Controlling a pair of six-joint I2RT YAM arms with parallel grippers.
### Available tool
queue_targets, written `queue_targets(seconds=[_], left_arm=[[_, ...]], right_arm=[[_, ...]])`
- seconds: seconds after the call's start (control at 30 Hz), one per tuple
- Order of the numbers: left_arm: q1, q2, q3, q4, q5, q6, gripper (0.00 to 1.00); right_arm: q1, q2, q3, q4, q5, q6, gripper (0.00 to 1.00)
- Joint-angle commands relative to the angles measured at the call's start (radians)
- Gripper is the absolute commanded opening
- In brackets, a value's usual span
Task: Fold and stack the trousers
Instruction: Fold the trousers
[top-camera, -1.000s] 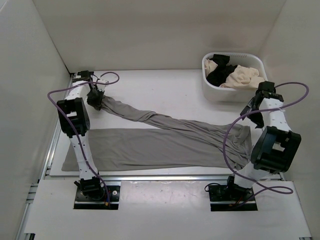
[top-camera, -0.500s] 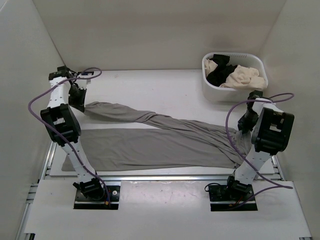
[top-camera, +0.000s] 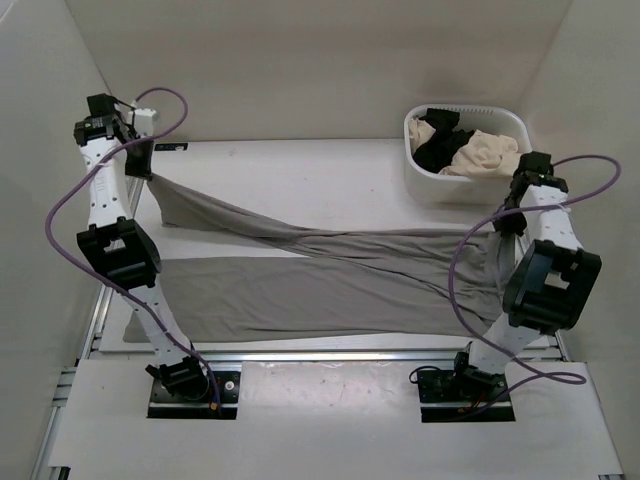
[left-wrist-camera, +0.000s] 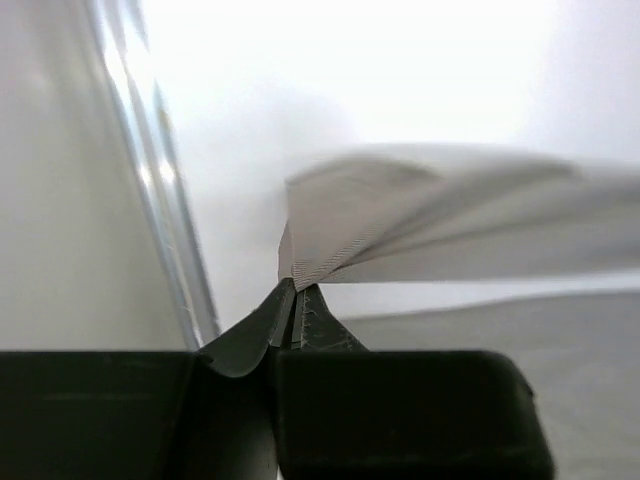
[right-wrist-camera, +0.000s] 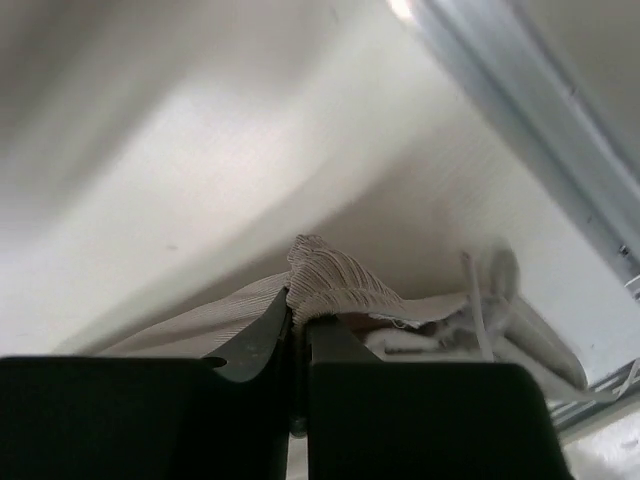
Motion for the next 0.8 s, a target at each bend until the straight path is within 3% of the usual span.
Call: queue_targets(seconds=[0.0, 0.2, 0.5, 0.63, 0.77], left_arm=[[0.043, -0.079, 0.097, 0.072, -0.016, -0.045, 0.14], [0.043, -0.128, -0.041, 0.072, -0.07, 0.009, 0.14], [0.097, -0.186, -0.069, 0.125, -0.101, 0.058, 0.14], [0.097, -0.101, 0.018, 0.125, -0.075, 0.058, 0.14], [0.083, -0.051, 0.195, 0.116, -0.151, 0.058, 0.14]], right_arm=[[-0.03, -0.109, 0.075, -0.003, 0.04, -0.027, 0.0], [-0.063, -0.162, 0.053, -0.003, -0.012, -0.036, 0.0], [-0.117, -0.192, 0.009, 0.045, -0.115, -0.027, 0.0], [-0.117, -0.13, 0.053, 0.075, -0.208, 0.017, 0.0], [-0.117, -0.084, 0.211, 0.046, -0.218, 0.008, 0.0]])
